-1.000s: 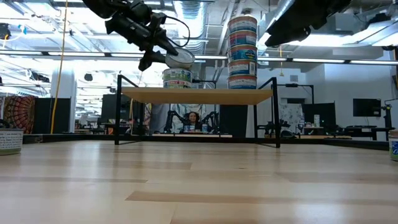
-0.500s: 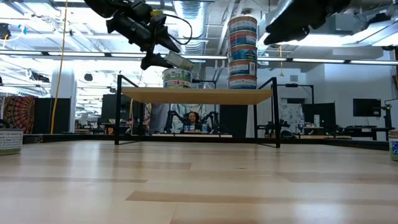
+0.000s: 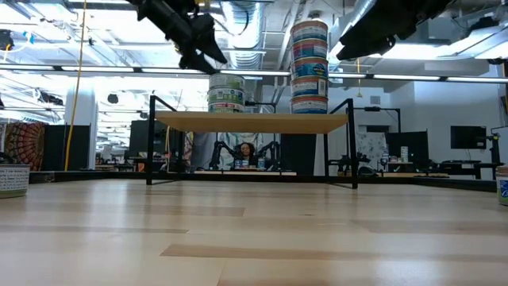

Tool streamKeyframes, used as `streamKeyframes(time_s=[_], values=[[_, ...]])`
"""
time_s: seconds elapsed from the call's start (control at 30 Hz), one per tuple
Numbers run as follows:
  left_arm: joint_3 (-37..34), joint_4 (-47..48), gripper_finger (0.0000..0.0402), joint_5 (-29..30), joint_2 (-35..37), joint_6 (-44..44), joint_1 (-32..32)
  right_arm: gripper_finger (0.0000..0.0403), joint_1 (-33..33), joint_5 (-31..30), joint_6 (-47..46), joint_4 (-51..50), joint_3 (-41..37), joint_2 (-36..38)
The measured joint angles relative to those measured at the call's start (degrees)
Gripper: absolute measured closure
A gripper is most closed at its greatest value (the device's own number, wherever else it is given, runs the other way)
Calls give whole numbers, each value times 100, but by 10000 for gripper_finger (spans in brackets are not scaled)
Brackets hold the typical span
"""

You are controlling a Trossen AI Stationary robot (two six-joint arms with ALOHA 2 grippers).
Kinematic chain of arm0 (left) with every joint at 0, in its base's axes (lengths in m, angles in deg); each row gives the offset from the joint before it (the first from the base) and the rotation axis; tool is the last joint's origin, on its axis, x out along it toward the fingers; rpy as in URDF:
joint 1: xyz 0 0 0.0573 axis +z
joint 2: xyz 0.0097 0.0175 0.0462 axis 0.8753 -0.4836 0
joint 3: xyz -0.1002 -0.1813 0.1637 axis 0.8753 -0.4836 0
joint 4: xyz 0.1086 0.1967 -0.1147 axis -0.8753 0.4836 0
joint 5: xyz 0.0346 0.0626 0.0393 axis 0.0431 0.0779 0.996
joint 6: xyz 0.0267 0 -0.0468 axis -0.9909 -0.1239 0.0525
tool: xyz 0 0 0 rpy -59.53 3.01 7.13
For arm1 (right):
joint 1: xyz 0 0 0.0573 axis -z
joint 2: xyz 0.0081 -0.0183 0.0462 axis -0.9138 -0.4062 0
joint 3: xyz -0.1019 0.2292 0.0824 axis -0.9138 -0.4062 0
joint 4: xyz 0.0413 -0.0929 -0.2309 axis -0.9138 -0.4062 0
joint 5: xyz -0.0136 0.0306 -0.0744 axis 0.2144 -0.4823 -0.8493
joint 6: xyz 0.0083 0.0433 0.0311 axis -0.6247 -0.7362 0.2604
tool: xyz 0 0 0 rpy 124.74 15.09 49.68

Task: Stack canned seafood by type on shelf
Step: Move the green tuna can to the center of the table

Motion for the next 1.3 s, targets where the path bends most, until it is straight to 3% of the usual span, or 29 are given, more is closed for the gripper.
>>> streamKeyframes(time_s=[0.17,0.27,0.37,0.43,0.63,0.8,1.1,1.3], values=[[8,149,104,967,308,-1220,-1306,127,0,0,34,-9,0,0],[9,480,111,2284,340,-1906,-2494,127,0,0,40,-9,0,0],[9,1236,113,3468,268,-1925,-3498,127,0,0,6,-7,0,0],[3,1930,113,3766,246,-1467,-4040,127,-29,0,-9,-7,0,0],[-296,3422,114,3297,195,1178,-5271,127,-68,0,-6,185,0,0],[-881,3736,114,2812,164,2991,-6115,127,-66,4,255,792,0,0],[-1927,3724,114,2267,175,5340,-7238,127,-66,26,358,1585,2,0],[-2544,3388,114,2164,173,5871,-7464,127,-66,52,343,1640,2,-35]])
